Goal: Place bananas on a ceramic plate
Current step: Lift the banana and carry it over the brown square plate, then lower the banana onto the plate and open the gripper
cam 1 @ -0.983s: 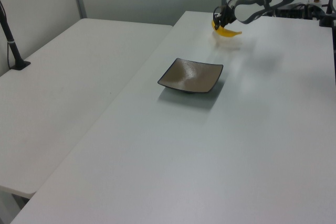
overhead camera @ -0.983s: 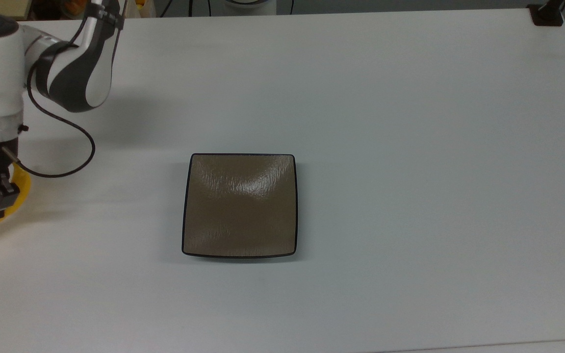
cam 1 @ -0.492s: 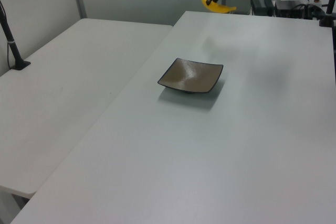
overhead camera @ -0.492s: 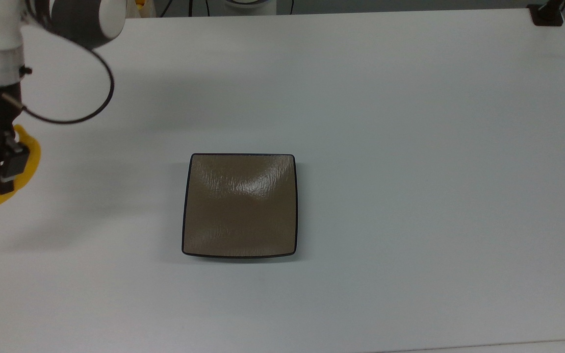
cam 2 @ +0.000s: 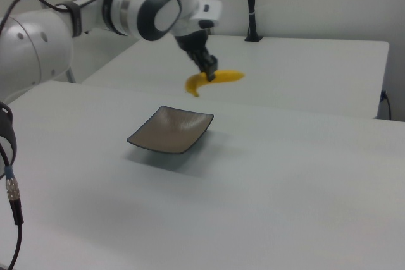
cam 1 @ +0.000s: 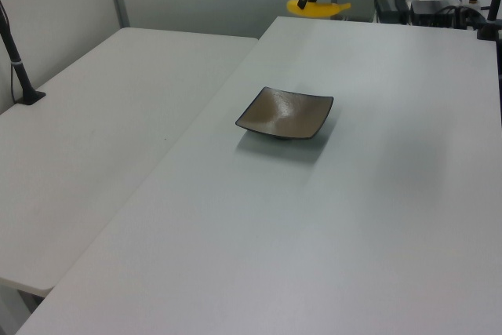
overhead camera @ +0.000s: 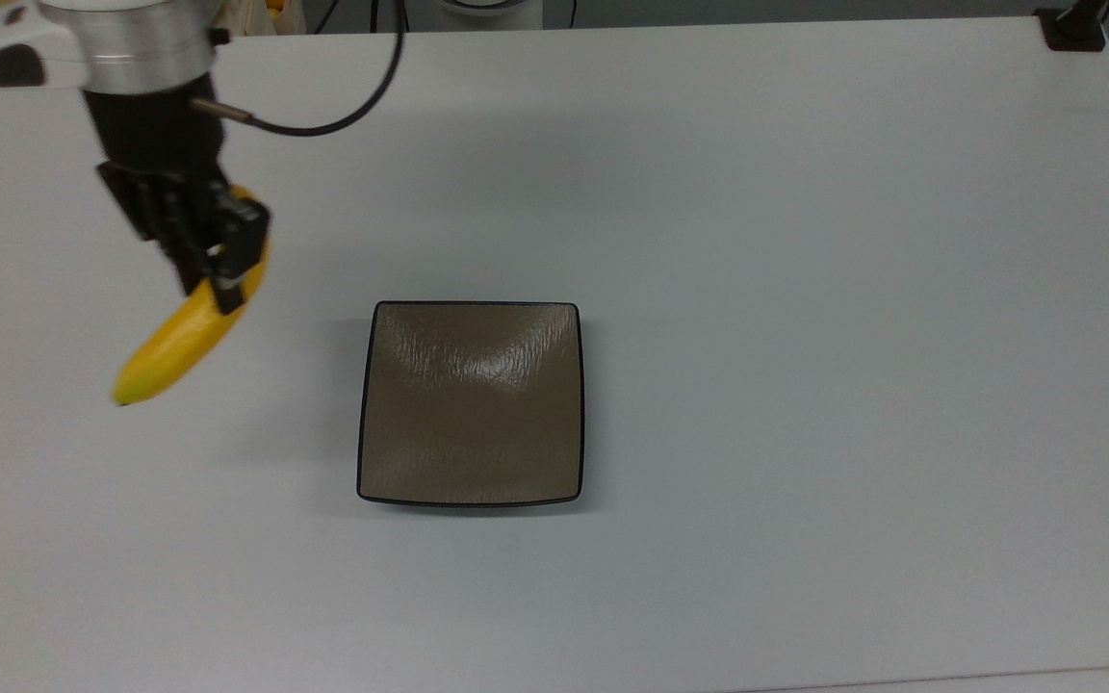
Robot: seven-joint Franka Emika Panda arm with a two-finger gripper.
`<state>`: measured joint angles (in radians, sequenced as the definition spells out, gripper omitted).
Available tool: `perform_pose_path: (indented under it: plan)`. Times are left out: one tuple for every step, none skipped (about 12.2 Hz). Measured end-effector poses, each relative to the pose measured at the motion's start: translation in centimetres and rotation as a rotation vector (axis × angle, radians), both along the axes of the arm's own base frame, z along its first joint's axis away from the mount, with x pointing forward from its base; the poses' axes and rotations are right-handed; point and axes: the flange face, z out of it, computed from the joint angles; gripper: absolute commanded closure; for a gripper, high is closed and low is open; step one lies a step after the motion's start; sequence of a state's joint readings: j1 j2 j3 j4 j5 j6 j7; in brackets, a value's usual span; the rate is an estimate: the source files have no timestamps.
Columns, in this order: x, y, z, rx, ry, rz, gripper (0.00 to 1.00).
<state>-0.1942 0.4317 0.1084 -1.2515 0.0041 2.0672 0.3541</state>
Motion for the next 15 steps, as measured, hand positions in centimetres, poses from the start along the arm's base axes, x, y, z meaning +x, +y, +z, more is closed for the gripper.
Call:
perform_pose_path:
  plan:
    - [-0.3, 2.5, -0.4, 0.015, 0.053, 0.035, 1.00]
    - [-0.4, 5.2, -0.9, 0.021, 0.083, 0.071, 1.00]
    - [-0.3, 8.0, -1.6, 0.028, 0.103, 0.090, 1.00]
    - [-0.3, 10.3, -2.6, 0.035, 0.123, 0.098, 1.00]
    - [-0.1, 12.3, -4.1, 0.042, 0.149, 0.098, 1.00]
    - [0.1, 13.8, -5.9, 0.048, 0.177, 0.090, 1.00]
    - [0.4, 15.0, -7.6, 0.054, 0.196, 0.071, 1.00]
    - [0.8, 15.6, -8.8, 0.059, 0.190, 0.055, 1.00]
    - [1.2, 16.0, -10.0, 0.064, 0.166, 0.049, 1.00]
    - [1.4, 16.4, -11.2, 0.065, 0.143, 0.052, 1.00]
    - [1.4, 16.9, -12.5, 0.047, 0.131, 0.060, 1.00]
    - [1.4, 17.2, -13.8, 0.025, 0.126, 0.072, 1.00]
    - [1.5, 17.6, -15.0, 0.011, 0.122, 0.082, 1.00]
    - [1.6, 17.9, -15.8, 0.006, 0.116, 0.087, 0.99]
    - [1.6, 17.9, -16.6, 0.007, 0.109, 0.088, 0.93]
